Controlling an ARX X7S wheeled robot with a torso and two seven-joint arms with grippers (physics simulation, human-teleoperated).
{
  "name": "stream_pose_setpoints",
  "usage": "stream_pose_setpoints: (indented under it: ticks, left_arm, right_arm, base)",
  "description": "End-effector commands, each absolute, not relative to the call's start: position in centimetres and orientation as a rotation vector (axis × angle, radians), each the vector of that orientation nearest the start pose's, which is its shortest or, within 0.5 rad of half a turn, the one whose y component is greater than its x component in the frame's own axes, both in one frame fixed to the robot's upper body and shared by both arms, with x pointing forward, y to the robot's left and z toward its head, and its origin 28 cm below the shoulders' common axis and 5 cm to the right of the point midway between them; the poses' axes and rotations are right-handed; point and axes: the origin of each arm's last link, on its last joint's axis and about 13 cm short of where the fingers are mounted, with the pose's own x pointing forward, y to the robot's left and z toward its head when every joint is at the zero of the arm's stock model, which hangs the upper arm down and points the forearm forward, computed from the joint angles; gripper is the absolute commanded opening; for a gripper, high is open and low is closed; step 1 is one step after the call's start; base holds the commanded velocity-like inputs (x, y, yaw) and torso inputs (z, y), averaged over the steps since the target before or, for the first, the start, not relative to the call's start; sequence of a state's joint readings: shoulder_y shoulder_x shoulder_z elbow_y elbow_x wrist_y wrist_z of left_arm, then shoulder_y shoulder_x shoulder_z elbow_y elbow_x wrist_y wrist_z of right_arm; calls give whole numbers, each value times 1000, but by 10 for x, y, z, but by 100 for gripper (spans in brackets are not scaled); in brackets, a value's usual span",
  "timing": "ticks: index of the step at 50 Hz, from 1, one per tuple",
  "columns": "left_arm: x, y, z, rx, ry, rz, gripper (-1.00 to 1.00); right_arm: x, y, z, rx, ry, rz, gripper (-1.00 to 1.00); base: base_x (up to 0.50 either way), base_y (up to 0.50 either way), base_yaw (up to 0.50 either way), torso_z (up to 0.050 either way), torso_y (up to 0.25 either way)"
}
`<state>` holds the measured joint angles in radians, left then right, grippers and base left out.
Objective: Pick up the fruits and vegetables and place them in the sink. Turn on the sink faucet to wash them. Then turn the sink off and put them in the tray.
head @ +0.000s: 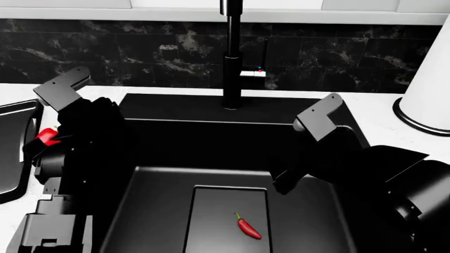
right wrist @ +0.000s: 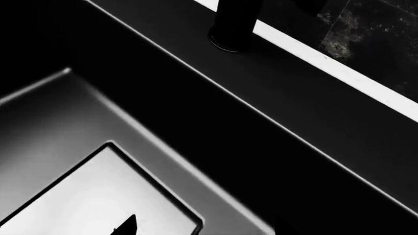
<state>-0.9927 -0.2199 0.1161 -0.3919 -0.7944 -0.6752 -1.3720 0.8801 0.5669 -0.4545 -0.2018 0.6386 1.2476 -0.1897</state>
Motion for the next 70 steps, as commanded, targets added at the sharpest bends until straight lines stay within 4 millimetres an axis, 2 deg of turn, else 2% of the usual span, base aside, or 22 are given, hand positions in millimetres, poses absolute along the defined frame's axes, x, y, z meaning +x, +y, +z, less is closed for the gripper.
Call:
stream_pose_setpoints:
  ticks: [1,14,30,41,42,57,65,70]
  left_arm:
    - [381,230,205,-301,349,1036,100]
    - [395,234,198,-299,354,1050,100]
    - [396,250,189,-315,384,1135,100]
    - [399,245,183,-280,405,1083,100]
    - [399,244,183,-279,405,1075,-100]
    - [395,239,194,-265,364,995,-100]
    - [384,230,232,-234,257,814,-100]
    - [372,232,254,-142,188,680,-100]
  right_arm:
    - [297,-153,191,-328,493,525,100]
    - [298,-155,189,-324,498,523,100]
    - [299,-154,187,-325,503,524,100]
    - [299,-154,186,-321,503,524,100]
    - [299,-154,186,-321,503,523,100]
    - [298,-156,188,-318,496,517,100]
    - [295,-162,195,-319,481,492,100]
    - [292,-171,200,-319,468,457,100]
  base:
    - [0,0,0,0,0]
    - [0,0,0,0,0]
    - [0,0,0,0,0]
    - [0,0,0,0,0]
    - [0,0,0,0,0]
    - [0,0,0,0,0]
    - [0,0,0,0,0]
    - [0,0,0,0,0]
